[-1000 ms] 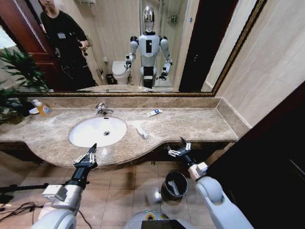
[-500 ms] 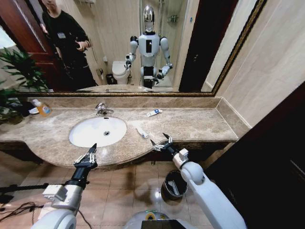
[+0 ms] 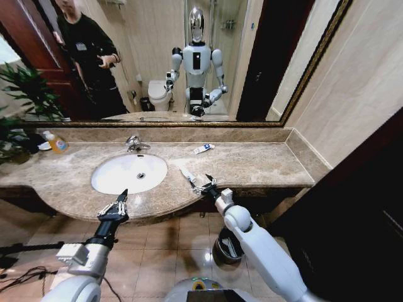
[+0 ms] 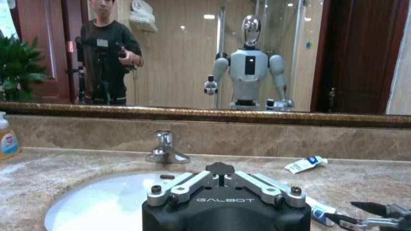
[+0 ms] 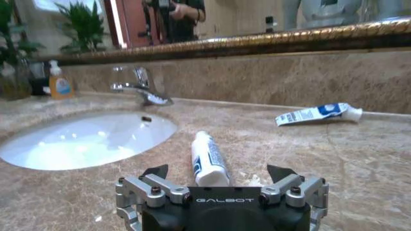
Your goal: Pick up the trash from the sink and place it in the trash bin.
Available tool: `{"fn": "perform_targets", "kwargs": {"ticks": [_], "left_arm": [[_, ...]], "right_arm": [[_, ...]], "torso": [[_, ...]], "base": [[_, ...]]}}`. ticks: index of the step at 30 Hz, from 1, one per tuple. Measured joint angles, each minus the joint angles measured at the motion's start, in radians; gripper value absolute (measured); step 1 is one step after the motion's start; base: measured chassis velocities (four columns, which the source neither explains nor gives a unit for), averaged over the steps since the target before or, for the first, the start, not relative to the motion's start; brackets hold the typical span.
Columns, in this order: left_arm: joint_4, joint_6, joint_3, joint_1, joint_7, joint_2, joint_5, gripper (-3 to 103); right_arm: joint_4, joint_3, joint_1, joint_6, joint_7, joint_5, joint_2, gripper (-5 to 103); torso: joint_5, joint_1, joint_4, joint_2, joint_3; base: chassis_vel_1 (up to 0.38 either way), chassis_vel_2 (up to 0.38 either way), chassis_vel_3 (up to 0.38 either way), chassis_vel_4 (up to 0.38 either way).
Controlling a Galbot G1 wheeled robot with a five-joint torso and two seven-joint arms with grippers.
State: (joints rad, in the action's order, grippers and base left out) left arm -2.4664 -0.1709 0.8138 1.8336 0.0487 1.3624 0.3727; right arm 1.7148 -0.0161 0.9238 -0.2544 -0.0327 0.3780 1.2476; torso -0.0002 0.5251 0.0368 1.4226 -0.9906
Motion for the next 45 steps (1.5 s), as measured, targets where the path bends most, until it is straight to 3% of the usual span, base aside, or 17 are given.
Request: {"fn": "perform_targets", "kwargs": {"ticks": [6,16,17,19,20,25,27,29,35,37,41,43,44,45], "left_arm": [[0.000,0.000,0.000,0.000,0.000,0.000,0.000,0],[0.000,0.000,0.000,0.000,0.000,0.000,0.000,0],[0.000,0.000,0.000,0.000,0.000,0.000,0.000,0],[0.000,0.000,0.000,0.000,0.000,0.000,0.000,0],[0.000,0.000,0.000,0.000,0.000,0.000,0.000,0],[0.000,0.000,0.000,0.000,0.000,0.000,0.000,0],[0.000,0.000,0.000,0.000,0.000,0.000,0.000,0],[0.000,0.000,0.000,0.000,0.000,0.000,0.000,0],[0.000,0.000,0.000,0.000,0.000,0.000,0.000,0],[0.000,0.000,0.000,0.000,0.000,0.000,0.000,0],[0.000,0.000,0.000,0.000,0.000,0.000,0.000,0],[0.000,0.000,0.000,0.000,0.000,0.000,0.000,0],[0.000,0.000,0.000,0.000,0.000,0.000,0.000,0],[0.000,0.000,0.000,0.000,0.000,0.000,0.000,0]], "right_arm": [[-0.024,-0.017,-0.031,-0.030,-0.030,0.012,0.011,100],[-0.059,-0.014,-0.038,-0.022,-0.006,0.027,0.011,101],[-0.062,-0.014,-0.039,-0.021,-0.005,0.027,0.011,92],[-0.066,-0.014,-0.041,-0.019,-0.004,0.026,0.012,92],[-0.071,-0.014,-0.042,-0.015,-0.003,0.022,0.013,82],[-0.074,-0.016,-0.043,-0.016,-0.001,0.016,0.016,71],[-0.076,-0.018,-0.041,-0.017,0.000,0.012,0.017,54],[-0.076,-0.018,-0.041,-0.017,0.000,0.011,0.018,54],[-0.075,-0.018,-0.030,-0.016,0.008,0.009,0.021,30],[-0.074,-0.018,-0.029,-0.015,0.008,0.009,0.021,30],[-0.068,-0.012,-0.023,-0.010,0.009,0.009,0.017,14],[-0.067,-0.011,-0.023,-0.010,0.009,0.009,0.016,14],[-0.062,-0.007,-0.022,-0.007,0.009,0.009,0.012,7],[-0.060,-0.005,-0.021,-0.006,0.009,0.009,0.011,7]], "torso": [[-0.0001,0.000,0.0000,0.000,0.000],[0.0000,0.000,0.0000,0.000,0.000],[0.0000,0.000,0.0000,0.000,0.000],[0.0000,0.000,0.0000,0.000,0.000],[0.0001,0.000,0.0000,0.000,0.000],[0.0001,0.000,0.0000,0.000,0.000],[0.0001,0.000,0.0000,0.000,0.000],[0.0001,0.000,0.0000,0.000,0.000],[0.0002,0.000,0.0000,0.000,0.000],[0.0002,0.000,0.0000,0.000,0.000],[0.0002,0.000,0.0000,0.000,0.000],[0.0002,0.000,0.0000,0.000,0.000],[0.0002,0.000,0.0000,0.000,0.000],[0.0002,0.000,0.0000,0.000,0.000]], "base": [[0.000,0.000,0.000,0.000],[0.000,0.000,0.000,0.000],[0.000,0.000,0.000,0.000],[0.000,0.000,0.000,0.000],[0.000,0.000,0.000,0.000],[0.000,0.000,0.000,0.000],[0.000,0.000,0.000,0.000],[0.000,0.000,0.000,0.000],[0.000,0.000,0.000,0.000],[0.000,0.000,0.000,0.000],[0.000,0.000,0.000,0.000],[0.000,0.000,0.000,0.000],[0.000,0.000,0.000,0.000],[0.000,0.000,0.000,0.000]]}}
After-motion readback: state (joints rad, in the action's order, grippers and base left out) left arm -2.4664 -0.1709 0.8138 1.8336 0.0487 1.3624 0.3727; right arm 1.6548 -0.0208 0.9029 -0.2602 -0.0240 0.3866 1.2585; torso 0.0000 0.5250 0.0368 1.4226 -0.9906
